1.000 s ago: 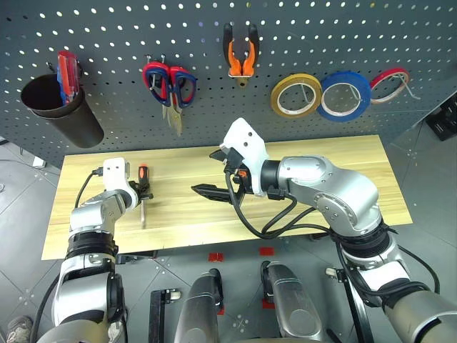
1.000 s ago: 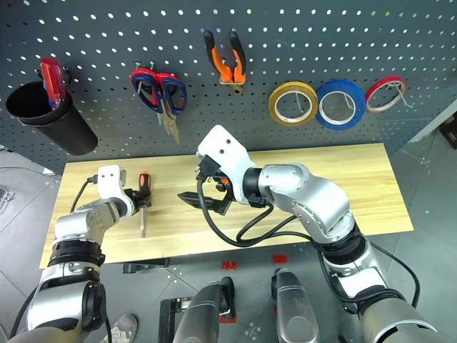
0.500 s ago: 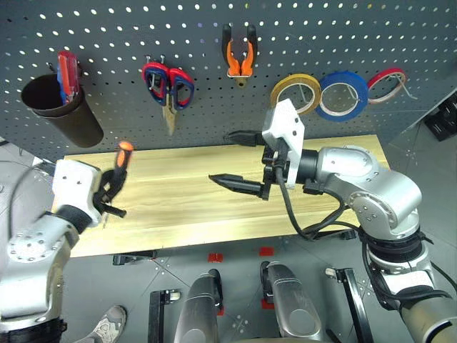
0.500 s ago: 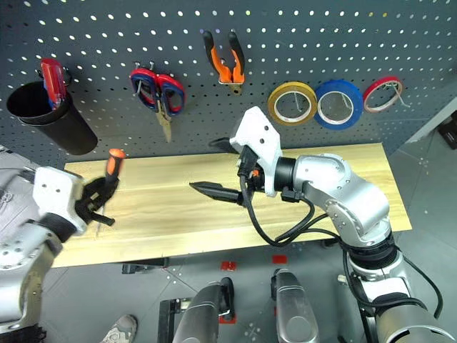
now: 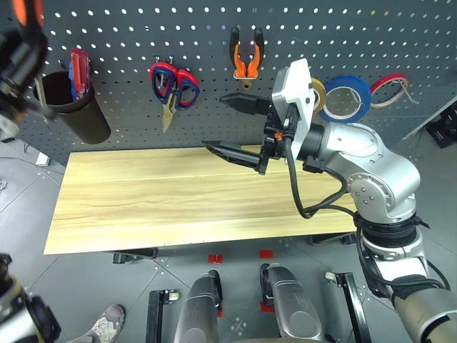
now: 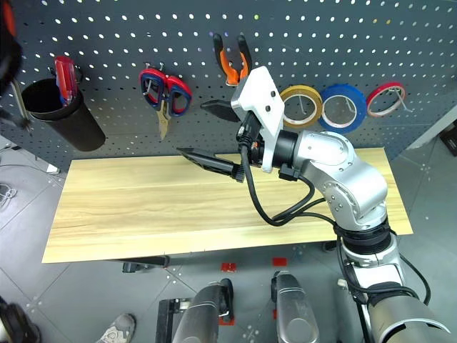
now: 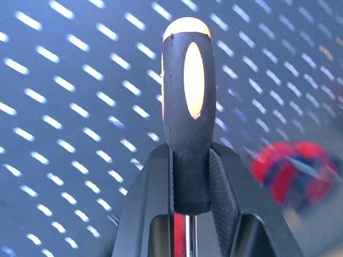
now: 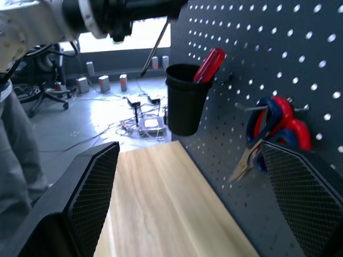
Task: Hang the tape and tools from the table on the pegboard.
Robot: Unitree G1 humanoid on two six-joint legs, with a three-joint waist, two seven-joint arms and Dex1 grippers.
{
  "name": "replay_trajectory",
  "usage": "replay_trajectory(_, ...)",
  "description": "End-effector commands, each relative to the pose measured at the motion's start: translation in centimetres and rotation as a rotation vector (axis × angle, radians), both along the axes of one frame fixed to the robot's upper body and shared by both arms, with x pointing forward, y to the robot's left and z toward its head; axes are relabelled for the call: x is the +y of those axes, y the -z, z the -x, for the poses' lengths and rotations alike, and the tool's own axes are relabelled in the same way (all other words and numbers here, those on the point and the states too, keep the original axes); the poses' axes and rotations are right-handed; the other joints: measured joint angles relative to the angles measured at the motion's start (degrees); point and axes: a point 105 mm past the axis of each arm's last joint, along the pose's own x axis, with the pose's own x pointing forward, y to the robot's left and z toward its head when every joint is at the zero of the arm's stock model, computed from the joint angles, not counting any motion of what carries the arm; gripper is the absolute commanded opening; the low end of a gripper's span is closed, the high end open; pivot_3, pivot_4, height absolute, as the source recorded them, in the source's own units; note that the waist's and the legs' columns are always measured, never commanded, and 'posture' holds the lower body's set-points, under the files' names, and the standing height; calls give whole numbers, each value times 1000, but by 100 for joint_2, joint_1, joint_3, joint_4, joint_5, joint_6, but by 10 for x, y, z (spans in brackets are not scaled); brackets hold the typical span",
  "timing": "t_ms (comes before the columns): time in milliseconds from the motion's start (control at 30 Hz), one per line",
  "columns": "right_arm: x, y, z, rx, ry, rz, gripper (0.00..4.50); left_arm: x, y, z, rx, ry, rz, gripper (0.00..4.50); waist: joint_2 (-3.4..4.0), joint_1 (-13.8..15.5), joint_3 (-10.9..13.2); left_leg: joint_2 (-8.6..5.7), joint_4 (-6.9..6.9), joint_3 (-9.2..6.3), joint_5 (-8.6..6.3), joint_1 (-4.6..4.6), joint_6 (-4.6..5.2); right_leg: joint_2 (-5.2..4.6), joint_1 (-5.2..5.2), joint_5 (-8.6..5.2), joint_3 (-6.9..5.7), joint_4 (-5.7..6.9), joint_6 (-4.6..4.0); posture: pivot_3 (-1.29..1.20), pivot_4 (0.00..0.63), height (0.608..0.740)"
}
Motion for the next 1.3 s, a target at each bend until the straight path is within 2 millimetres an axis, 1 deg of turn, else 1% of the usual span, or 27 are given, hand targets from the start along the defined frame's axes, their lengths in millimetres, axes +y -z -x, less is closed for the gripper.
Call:
replay_trajectory(33,4,-19,2,-83,12,-52,4500,12,-16,-8,-87,-55,-46,549,-3,-1,-16,0,5,1,0,0,0,0,-1,0,-2,3,0,-214,221,740)
replay_trajectory(100,6,-21,1,-89,16,-65,4500,13,-15,-19,-110,-54,-36,549,-13,-1,-29,-1,10,6,0,0,0,-2,-1,0,1,8,0,-212,218,740)
replay_trajectory(167,8,-21,1,-91,15,-71,4500,8,-11,-32,-121,-37,-39,549,-22,4,-37,-1,19,4,0,-1,-1,-2,-1,0,-2,9,0,-222,217,740)
replay_trajectory(233,9,-21,3,-93,9,-69,4500,6,-8,-39,-127,-23,-31,549,-29,8,-41,0,34,1,0,-9,-1,-2,-1,0,-4,11,0,-222,217,740)
replay_trajectory(333,9,-20,5,-93,2,-66,4500,6,-4,-42,-140,-26,-23,549,-45,1,-51,-1,42,4,0,-12,0,-3,-2,1,-2,13,0,-236,215,740)
replay_trajectory(500,7,-19,4,-84,2,-68,4500,10,6,-43,-153,-28,17,549,-48,-18,-92,-1,42,3,0,-12,0,-3,-4,1,-3,15,0,-232,210,740)
replay_trajectory(567,7,-18,5,-80,-3,-68,4500,12,5,-40,-174,-31,60,1289,-49,-29,-129,0,42,3,-1,-12,0,-3,-4,1,-3,15,0,-233,209,740)
replay_trajectory(700,7,-17,4,-79,-4,-63,4500,17,3,-29,-207,-40,124,2364,-57,-45,-149,-1,45,2,-1,-12,0,-3,-3,1,-2,17,0,-230,204,740)
replay_trajectory(900,5,-15,2,-70,1,-64,4500,27,-1,-8,-252,-103,213,4219,-61,-55,-202,-1,44,-1,-1,-12,-1,-4,-3,1,1,18,0,-222,198,740)
replay_trajectory(933,4,-14,1,-68,4,-66,4500,26,0,-7,-240,-122,210,4219,-61,-52,-218,-1,44,-3,-1,-12,-1,-4,-2,1,1,18,0,-218,197,740)
replay_trajectory(1000,1,-12,-1,-52,19,-74,4500,16,3,-9,-195,-126,195,4219,-58,-45,-268,-1,44,-4,-1,-12,-1,-4,-1,1,2,17,0,-209,195,740)
replay_trajectory(1067,-5,-8,-6,-36,55,-89,4500,3,13,-14,-121,-107,225,4219,-60,-29,-308,-2,44,-7,-1,-11,0,-4,3,1,4,18,0,-202,192,740)
replay_trajectory(1133,-13,-3,-14,-18,119,-116,4500,-18,26,-17,-60,-68,183,4219,-55,0,-359,-4,44,-9,-1,-11,0,-4,6,1,8,17,0,-195,190,740)
replay_trajectory(1167,-19,0,-18,1,155,-133,4500,-28,36,-19,-3,-56,160,4219,-51,11,-386,-4,44,-8,-2,-11,0,-4,6,1,11,18,0,-191,186,740)
replay_trajectory(1200,-23,4,-20,22,178,-147,4500,-35,46,-20,46,-48,144,4219,-54,14,-411,-6,43,-9,-2,-10,1,-5,7,1,13,18,0,-187,185,740)
replay_trajectory(1300,-33,21,-21,46,222,-151,4500,-47,74,-17,151,-13,125,4219,-54,22,-449,-7,42,-7,-2,-9,0,-4,7,1,22,19,0,-183,176,740)
